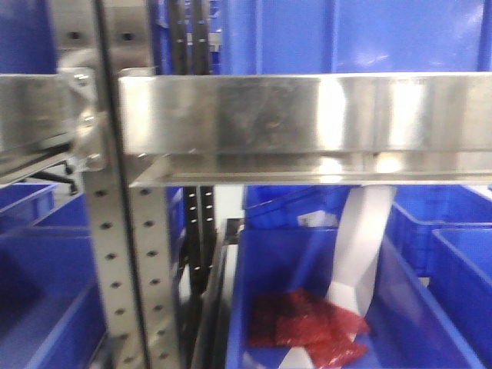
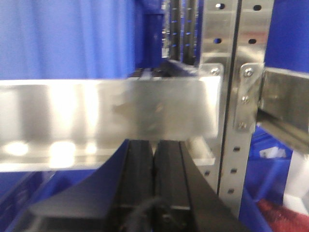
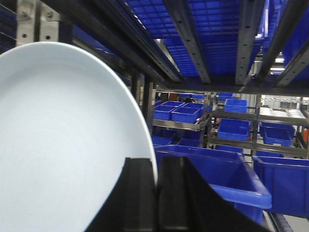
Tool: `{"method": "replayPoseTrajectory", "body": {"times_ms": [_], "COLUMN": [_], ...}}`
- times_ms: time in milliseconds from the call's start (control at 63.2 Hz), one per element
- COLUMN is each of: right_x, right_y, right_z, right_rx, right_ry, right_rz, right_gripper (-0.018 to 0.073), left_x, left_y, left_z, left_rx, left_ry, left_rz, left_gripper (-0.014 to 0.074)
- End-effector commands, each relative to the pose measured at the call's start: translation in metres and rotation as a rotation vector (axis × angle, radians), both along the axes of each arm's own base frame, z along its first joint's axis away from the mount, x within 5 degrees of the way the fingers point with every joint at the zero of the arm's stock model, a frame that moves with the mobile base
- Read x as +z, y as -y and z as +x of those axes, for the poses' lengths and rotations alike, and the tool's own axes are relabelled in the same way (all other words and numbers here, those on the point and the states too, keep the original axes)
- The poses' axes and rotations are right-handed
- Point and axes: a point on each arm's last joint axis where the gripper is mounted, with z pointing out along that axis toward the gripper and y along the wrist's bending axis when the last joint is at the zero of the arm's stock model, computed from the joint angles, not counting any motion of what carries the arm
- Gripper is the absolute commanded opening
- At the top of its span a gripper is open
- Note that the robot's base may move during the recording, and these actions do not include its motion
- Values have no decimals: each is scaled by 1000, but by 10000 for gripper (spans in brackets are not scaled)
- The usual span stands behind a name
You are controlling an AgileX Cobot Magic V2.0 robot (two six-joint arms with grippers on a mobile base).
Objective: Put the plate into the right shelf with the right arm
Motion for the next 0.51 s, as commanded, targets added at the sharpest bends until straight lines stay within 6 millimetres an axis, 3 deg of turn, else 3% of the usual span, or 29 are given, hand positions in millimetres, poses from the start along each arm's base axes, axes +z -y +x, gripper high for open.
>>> {"method": "replayPoseTrajectory", "body": {"times_ms": [0, 491], "right_x": [16, 16], "right_y": [-1, -1], "right_z": [-5, -5], "right_rx": [17, 17], "right_ry": [101, 101], "right_rz": [13, 13], "right_gripper": [51, 51], "left_x": [5, 5], "left_y": [-1, -1], "left_z": [-1, -1], "left_rx": [9, -1], "left_ry": [82, 82], "left_rz": [-13, -14], "left_gripper": [-47, -47]}}
